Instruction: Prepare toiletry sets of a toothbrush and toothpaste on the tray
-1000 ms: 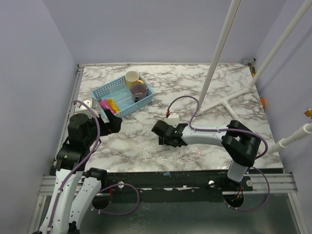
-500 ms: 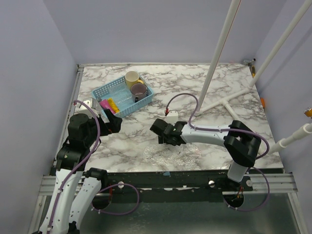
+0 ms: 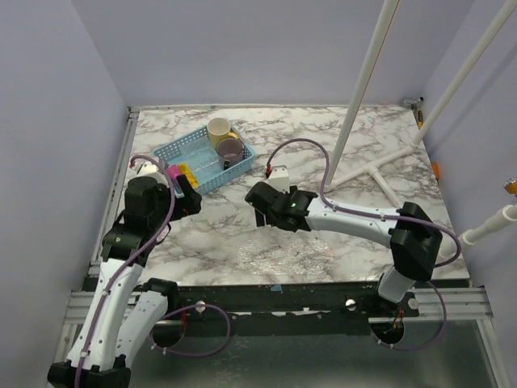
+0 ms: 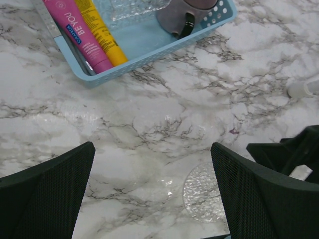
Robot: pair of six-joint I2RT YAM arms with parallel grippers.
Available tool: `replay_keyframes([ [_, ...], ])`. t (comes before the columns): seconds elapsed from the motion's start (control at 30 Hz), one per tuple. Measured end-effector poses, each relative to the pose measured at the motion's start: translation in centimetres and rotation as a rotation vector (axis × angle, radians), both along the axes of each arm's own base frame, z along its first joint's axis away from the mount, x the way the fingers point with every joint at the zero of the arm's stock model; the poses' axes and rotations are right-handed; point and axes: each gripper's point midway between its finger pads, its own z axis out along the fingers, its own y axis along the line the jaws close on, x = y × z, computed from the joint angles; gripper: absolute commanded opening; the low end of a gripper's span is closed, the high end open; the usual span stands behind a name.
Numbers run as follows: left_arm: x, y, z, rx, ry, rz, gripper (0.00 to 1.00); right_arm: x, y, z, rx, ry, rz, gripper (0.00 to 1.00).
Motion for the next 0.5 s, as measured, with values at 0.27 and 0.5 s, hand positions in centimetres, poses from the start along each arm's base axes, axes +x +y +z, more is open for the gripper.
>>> replay_keyframes([
  [0.27, 1.8, 1.3, -1.9, 0.030, 0.126, 0.103, 0.99, -1.0, -1.1, 4.0, 0.057, -0.047, 0.082, 0.79],
  [0.5, 4.4, 3.1, -0.5, 0.016, 0.151, 0.202, 0.98, -3.1, -3.7, 3.8, 0.058, -0.037, 0.143, 0.79],
])
